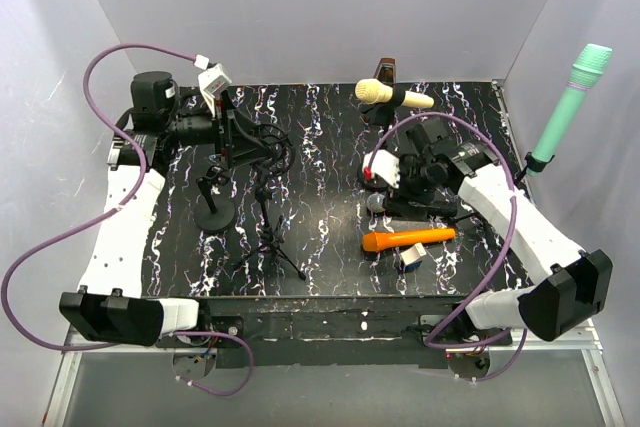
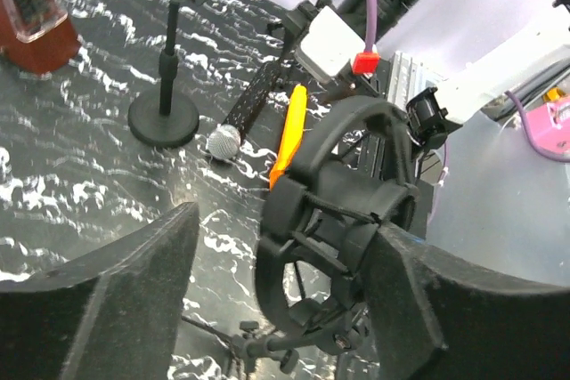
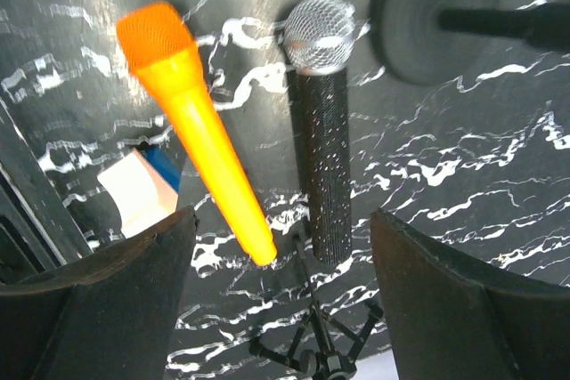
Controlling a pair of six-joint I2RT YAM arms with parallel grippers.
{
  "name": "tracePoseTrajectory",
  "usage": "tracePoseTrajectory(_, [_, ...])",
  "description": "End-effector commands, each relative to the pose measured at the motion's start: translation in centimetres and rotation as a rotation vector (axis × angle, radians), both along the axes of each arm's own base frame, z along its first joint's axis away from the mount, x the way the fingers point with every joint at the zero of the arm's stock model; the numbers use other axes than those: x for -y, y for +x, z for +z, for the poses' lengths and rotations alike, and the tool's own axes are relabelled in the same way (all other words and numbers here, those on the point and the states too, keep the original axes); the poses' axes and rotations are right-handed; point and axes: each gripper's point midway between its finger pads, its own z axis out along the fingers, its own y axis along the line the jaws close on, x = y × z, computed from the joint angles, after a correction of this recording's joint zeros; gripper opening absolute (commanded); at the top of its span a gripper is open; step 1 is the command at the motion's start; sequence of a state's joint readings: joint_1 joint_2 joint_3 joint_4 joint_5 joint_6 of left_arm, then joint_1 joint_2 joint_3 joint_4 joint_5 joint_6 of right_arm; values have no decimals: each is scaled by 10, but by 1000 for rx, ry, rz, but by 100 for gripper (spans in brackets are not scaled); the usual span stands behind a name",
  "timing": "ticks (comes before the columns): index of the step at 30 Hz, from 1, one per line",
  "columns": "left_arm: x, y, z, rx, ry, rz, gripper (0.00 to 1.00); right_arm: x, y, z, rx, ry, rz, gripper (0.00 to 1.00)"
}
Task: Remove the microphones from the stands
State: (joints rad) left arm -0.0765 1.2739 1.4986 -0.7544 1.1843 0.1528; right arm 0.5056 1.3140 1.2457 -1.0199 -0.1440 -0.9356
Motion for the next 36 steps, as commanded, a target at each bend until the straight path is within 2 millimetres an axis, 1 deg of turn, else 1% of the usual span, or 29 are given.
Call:
tracePoseTrajectory(1, [15, -3, 20, 68, -52, -84, 60, -39, 16, 62, 13, 263, -199, 87])
tracePoseTrajectory(2, [15, -4, 24, 74, -57, -89, 53, -42, 22, 74, 38, 281, -196, 87])
tracePoseTrajectory(3, [16, -5, 27, 76, -62, -90, 49, -57, 14, 84, -44, 375, -252, 87])
tracePoseTrajectory(5, [16, -5, 33, 85, -65, -90, 39, -71, 14, 106, -72, 469, -278, 88])
tracePoseTrajectory(6, [15, -4, 36, 90, -67, -84, 34, -77, 16, 118, -72, 514, -287, 88])
tracePoseTrajectory(7, [16, -4, 36, 85, -71, -81, 27, -84, 21, 135, -49, 569, -290, 89])
tracePoseTrajectory(8, [16, -2, 37, 87, -74, -71, 14, -88, 23, 143, -52, 607, -316, 89])
tracePoseTrajectory(9, [14, 4, 37, 97, -66, -35, 0, -94, 28, 157, -37, 661, -320, 91])
tracePoseTrajectory(10, [12, 11, 36, 68, -69, 24, 0, -100, 28, 168, -44, 701, -318, 91])
tracePoseTrajectory(12, [7, 26, 38, 76, -66, 129, 0, -113, 23, 183, -88, 754, -289, 91])
tracePoseTrajectory(14, [-4, 48, 39, 77, -54, 279, 0, -126, 16, 189, -156, 774, -269, 91])
tracePoseTrajectory(16, [-24, 74, 38, 57, -47, 486, 0, -139, 8, 188, -254, 787, -245, 88])
tracePoseTrajectory(18, [-42, 95, 38, 11, -61, 657, 0, -150, 2, 184, -354, 795, -239, 83])
tracePoseTrajectory(20, [-51, 107, 37, -41, -85, 749, 0, -162, -1, 179, -426, 791, -249, 79])
tracePoseTrajectory(21, [-51, 110, 37, -67, -102, 766, 0, -166, 0, 176, -438, 786, -262, 78])
tracePoseTrajectory(23, [-55, 117, 37, -117, -140, 821, 0, -174, 5, 169, -391, 773, -275, 76])
tracePoseTrajectory(25, [-61, 125, 32, -182, -170, 892, 0, -181, 14, 155, -320, 769, -342, 76])
tracePoseTrajectory(26, [-65, 129, 29, -215, -185, 932, 0, -184, 21, 164, -252, 812, -356, 77])
tracePoseTrajectory(27, [-68, 132, 26, -241, -197, 961, 0, -188, 23, 154, -242, 827, -371, 78])
tracePoseTrajectory(28, [-70, 135, 20, -282, -211, 995, 0, -196, 25, 159, -229, 886, -358, 78])
tracePoseTrajectory(29, [-70, 136, 17, -311, -222, 1006, 0, -202, 26, 160, -254, 925, -367, 79])
tracePoseTrajectory(30, [-69, 137, 14, -329, -227, 1004, 0, -211, 22, 156, -321, 935, -355, 79])
tracePoseTrajectory(32, [-66, 136, 8, -361, -232, 994, 0, -229, 19, 145, -455, 910, -336, 76])
tracePoseTrajectory(33, [-67, 135, 2, -404, -242, 1015, 0, -236, 18, 144, -506, 895, -346, 75])
tracePoseTrajectory(34, [-70, 135, -5, -448, -247, 1051, 0, -243, 22, 137, -549, 884, -378, 74])
tracePoseTrajectory(36, [-73, 133, -13, -505, -256, 1091, 0, -253, 30, 131, -570, 908, -416, 71])
